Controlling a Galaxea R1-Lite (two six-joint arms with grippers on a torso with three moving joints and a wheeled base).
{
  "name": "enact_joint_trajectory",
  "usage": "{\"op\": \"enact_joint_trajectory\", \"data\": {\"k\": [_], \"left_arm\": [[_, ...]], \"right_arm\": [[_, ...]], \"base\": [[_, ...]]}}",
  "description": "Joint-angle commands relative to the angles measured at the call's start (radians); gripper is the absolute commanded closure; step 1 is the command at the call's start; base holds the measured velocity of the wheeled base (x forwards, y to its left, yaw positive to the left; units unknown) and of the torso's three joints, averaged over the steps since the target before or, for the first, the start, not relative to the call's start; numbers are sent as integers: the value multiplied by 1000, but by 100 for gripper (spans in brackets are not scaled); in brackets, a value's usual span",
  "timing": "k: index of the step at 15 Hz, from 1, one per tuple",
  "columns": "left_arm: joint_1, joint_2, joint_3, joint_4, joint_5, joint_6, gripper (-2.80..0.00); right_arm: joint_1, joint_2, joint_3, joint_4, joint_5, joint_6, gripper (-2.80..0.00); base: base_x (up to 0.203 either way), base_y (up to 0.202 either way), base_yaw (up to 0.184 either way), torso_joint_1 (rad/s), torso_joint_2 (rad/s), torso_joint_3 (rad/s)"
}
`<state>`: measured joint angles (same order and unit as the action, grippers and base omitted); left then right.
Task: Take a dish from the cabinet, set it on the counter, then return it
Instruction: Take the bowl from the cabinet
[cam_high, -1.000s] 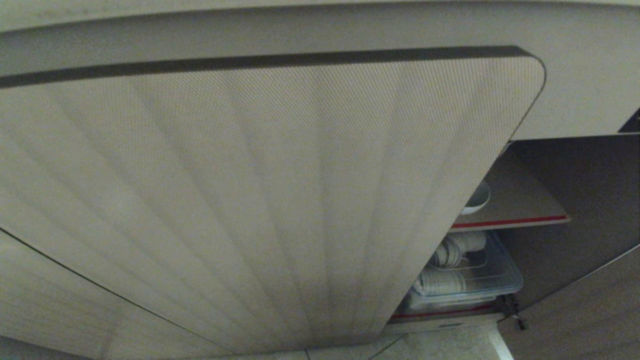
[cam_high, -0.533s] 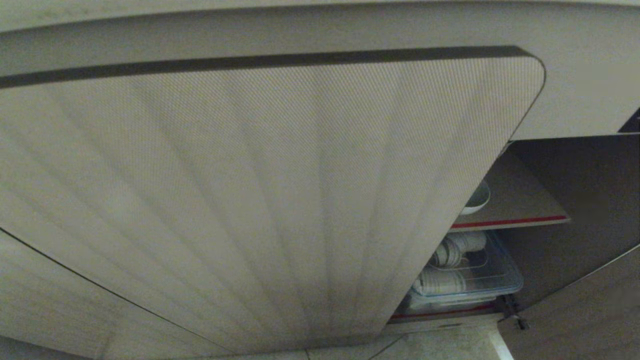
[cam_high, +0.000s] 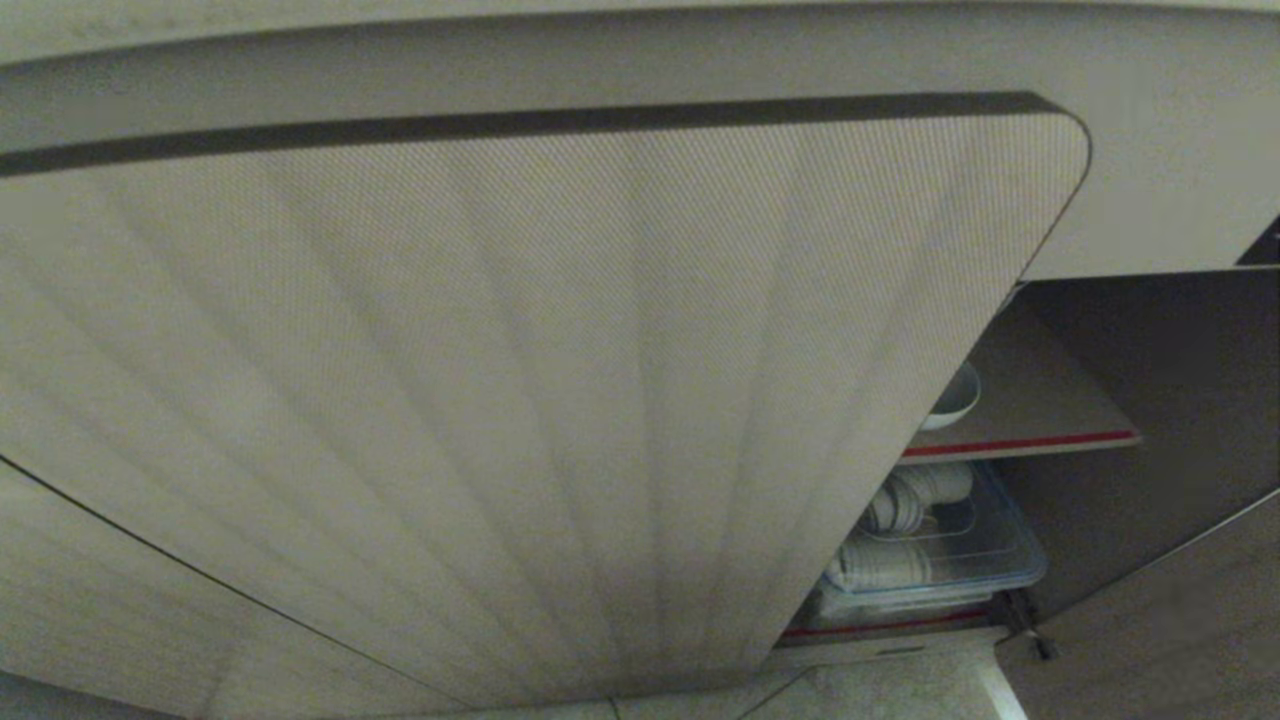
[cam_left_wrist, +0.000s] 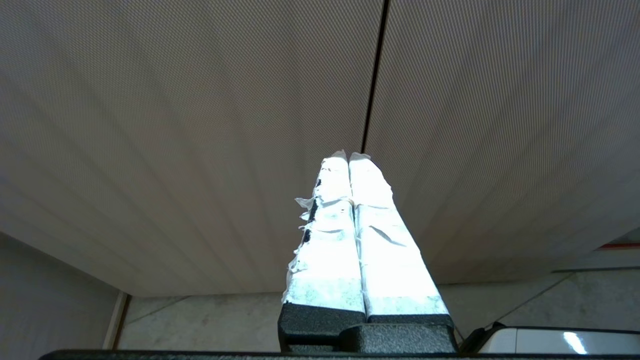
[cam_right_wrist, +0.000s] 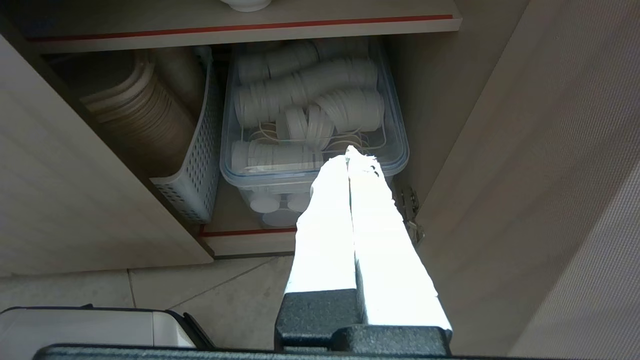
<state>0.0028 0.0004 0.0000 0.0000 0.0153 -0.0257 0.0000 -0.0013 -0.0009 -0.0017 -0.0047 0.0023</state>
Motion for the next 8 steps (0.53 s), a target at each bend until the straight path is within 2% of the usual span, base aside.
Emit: {"op": "enact_joint_trajectory", "data": {"k": [1,8], "left_arm": [[0,0,0,0,0,0,0],[0,0,0,0,0,0,0]], "right_arm": [[0,1,1,0,0,0,0],[0,1,1,0,0,-7,0]], "base": [[0,0,0,0,0,0],[0,0,0,0,0,0]]}}
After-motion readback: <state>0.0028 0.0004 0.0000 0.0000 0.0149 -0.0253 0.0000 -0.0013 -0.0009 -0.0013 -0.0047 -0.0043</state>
